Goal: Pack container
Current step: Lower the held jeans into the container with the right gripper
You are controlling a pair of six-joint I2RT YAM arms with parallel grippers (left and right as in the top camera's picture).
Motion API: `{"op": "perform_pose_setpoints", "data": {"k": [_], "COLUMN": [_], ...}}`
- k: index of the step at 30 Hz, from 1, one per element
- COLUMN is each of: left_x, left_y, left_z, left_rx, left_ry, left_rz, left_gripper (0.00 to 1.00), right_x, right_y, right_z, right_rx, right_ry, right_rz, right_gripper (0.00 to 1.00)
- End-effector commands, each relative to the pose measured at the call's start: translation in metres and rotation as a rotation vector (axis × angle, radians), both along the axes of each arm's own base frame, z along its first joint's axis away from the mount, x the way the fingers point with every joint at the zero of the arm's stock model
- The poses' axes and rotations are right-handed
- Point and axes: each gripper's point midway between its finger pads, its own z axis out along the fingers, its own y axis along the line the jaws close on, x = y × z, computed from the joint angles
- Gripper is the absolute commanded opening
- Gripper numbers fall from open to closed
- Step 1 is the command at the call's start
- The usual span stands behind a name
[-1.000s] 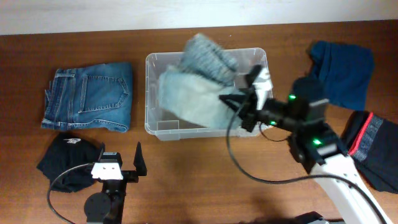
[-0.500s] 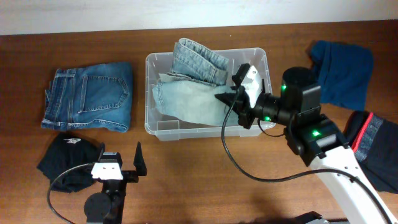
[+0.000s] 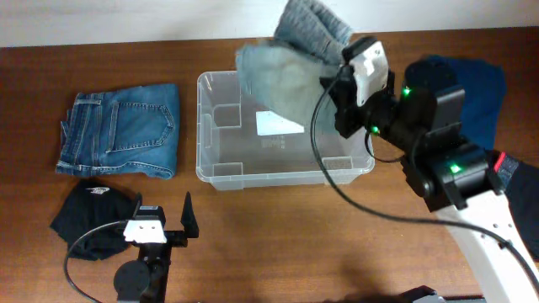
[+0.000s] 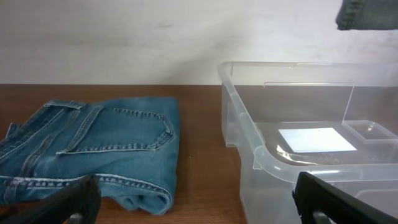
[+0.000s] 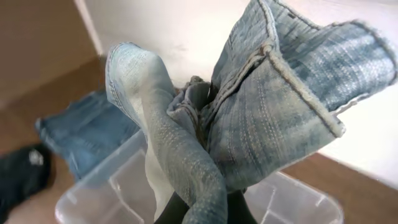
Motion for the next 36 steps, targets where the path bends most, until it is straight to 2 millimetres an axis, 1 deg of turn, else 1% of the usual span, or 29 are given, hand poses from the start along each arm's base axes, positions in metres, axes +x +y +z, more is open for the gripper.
{"op": "perform_pose_setpoints", "data": {"k": [1, 5, 7, 9, 12, 15, 17, 19, 22, 23, 25, 32, 36], "left_x": [0.000, 0.000, 0.000, 0.000, 0.000, 0.000, 0.000, 0.000, 0.000, 0.000, 0.000, 0.000, 0.000], "left_y": [-0.001, 0.000, 0.000, -0.001, 0.000, -0.001, -0.001, 0.000, 0.000, -0.001, 0.000, 0.000, 0.000], "left_z": [-0.001, -0.001, -0.001, -0.001, -0.001, -0.001, -0.001, -0.001, -0.001, -0.001, -0.001, -0.001, -0.001], "left_rx": [0.015, 0.015, 0.015, 0.015, 0.015, 0.015, 0.015, 0.015, 0.015, 0.015, 0.015, 0.015, 0.015], "left_ry": [-0.003, -0.003, -0.003, -0.003, -0.003, -0.003, -0.003, -0.003, -0.003, -0.003, -0.003, -0.003, -0.003], "left_rz": [-0.006, -0.005, -0.005, -0.006, -0.005, -0.006, -0.006, -0.005, -0.005, -0.006, -0.005, -0.005, -0.005], "left_gripper": [0.99, 0.99, 0.99, 0.99, 0.99, 0.99, 0.99, 0.99, 1.00, 0.99, 0.99, 0.99, 0.99], "right_x": [0.029, 0.051, 0.060, 0.067, 0.071, 0.067, 0.065, 0.066, 0.069, 0.071, 0.074, 0.074, 0.076], "right_y": [-0.009, -0.006, -0.009, -0.015, -0.022, -0.020, -0.017, -0.011, -0.006, -0.006, -0.009, -0.010, -0.009], "right_z": [0.009, -0.006, -0.014, -0.021, -0.026, -0.026, -0.028, -0.035, -0.051, -0.057, -0.063, -0.072, -0.087], "right_rx": [0.249, 0.478, 0.552, 0.587, 0.619, 0.662, 0.676, 0.685, 0.685, 0.683, 0.670, 0.642, 0.607], "right_ry": [0.125, 0.284, 0.337, 0.353, 0.336, 0.301, 0.291, 0.297, 0.331, 0.342, 0.338, 0.349, 0.377], "right_rz": [-0.207, -0.322, -0.387, -0.468, -0.594, -0.716, -0.762, -0.793, -0.817, -0.832, -0.854, -0.876, -0.888], "right_gripper": [0.04, 0.04, 0.04, 0.04, 0.04, 0.04, 0.04, 0.04, 0.04, 0.04, 0.04, 0.04, 0.04]}}
